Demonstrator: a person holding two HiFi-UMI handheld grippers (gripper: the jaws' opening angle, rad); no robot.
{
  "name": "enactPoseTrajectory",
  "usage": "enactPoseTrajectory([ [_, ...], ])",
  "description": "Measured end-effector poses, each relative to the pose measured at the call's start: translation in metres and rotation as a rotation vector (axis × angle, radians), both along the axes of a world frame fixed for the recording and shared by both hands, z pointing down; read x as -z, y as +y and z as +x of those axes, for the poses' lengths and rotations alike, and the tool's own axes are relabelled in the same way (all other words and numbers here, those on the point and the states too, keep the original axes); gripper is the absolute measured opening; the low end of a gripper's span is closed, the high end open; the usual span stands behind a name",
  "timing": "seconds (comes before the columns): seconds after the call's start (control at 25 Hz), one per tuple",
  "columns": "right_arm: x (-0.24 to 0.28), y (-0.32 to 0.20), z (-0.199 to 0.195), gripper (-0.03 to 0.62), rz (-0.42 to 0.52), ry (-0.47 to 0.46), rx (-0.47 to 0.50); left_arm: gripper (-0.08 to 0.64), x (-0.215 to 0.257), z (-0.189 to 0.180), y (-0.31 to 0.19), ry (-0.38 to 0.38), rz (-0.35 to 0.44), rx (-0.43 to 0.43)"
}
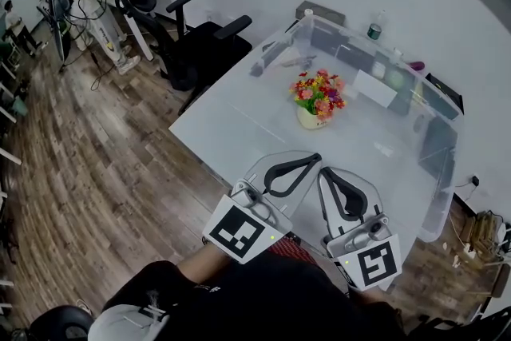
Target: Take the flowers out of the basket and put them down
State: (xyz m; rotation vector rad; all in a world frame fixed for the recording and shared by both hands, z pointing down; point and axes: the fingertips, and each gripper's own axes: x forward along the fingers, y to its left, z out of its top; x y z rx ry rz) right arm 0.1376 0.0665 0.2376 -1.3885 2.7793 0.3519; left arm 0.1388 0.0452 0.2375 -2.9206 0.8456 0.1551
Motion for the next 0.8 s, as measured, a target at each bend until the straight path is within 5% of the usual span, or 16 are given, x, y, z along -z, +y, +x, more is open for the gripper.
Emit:
enactPoseTrajectory([
  [0.32,0.014,-0.009,0.015,0.014,0.046,0.172,0.052,0.002,0.015,0.015,-0.008,0.003,0.037,0.02],
  [0.8,0.028,-0.015,0.039,0.014,0.013,0.169,0.138,0.002,0.032,0.04,-0.013,-0.019,0.091,0.013],
])
